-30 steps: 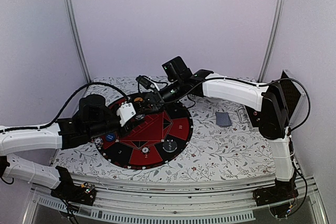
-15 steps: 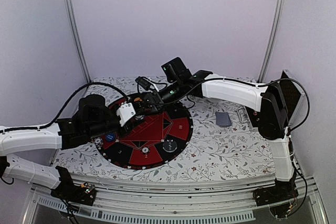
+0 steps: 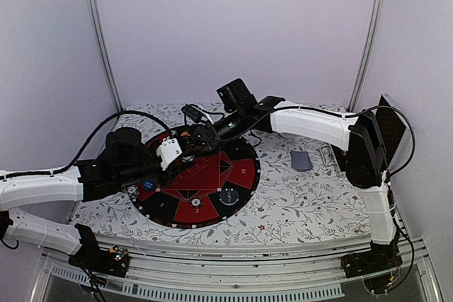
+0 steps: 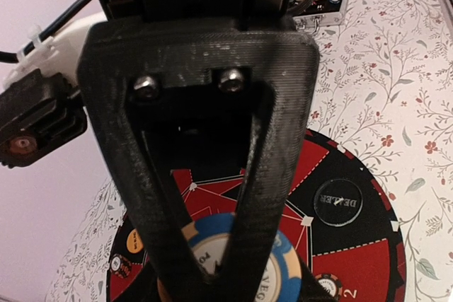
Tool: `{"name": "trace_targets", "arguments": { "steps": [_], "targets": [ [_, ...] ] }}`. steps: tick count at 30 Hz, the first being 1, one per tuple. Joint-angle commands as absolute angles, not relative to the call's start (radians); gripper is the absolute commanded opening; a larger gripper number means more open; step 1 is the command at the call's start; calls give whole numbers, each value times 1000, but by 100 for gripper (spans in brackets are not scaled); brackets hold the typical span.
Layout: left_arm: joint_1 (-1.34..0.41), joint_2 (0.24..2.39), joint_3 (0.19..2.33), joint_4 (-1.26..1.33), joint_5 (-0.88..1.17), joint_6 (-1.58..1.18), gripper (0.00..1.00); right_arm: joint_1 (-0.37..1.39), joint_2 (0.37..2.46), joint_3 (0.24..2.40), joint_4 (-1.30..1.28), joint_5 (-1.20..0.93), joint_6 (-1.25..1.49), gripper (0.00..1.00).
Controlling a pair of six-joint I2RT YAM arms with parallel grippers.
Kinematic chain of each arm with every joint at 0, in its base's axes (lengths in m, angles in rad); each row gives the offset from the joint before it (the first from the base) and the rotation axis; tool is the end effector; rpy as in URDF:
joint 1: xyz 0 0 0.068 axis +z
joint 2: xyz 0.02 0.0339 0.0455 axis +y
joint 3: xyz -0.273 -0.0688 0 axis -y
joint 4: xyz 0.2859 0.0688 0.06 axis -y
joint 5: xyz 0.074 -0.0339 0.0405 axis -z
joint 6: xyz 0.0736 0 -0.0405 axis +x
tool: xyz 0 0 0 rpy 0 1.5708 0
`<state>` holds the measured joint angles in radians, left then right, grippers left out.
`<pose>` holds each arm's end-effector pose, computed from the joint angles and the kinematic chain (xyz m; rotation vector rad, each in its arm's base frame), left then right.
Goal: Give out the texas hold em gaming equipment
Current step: Pass from the right arm to the left
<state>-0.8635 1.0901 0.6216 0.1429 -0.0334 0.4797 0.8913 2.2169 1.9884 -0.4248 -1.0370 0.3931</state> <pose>0.2070 -0.2384 0.2328 1.1660 1.5036 -0.2293 0.3057 0.4793 0.2574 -1.2385 2.1443 1.7941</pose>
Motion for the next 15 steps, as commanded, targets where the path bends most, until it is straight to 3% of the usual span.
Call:
{"name": "trace_targets", "arguments": {
  "steps": [1,4,8,10,12,15],
  "targets": [
    [-864,1056,629,221,16,460,0,895,2254,2008,-401,-1037,401,25],
    [-862,1057,629,224,14,458,0,894,2253,2008,-399,-1040,400,11],
    [-859,1057,630,230,11,448,2,896,2252,2008,-399,-1036,402,4],
    [-858,1057,629,233,12,445,19,895,2250,2008,-399,-1031,403,3],
    [-858,1058,628,233,14,444,30,895,2247,2008,-399,-1023,405,2],
    [-858,1060,627,232,12,443,35,893,2240,2008,-399,-1017,402,2]
  ]
}}
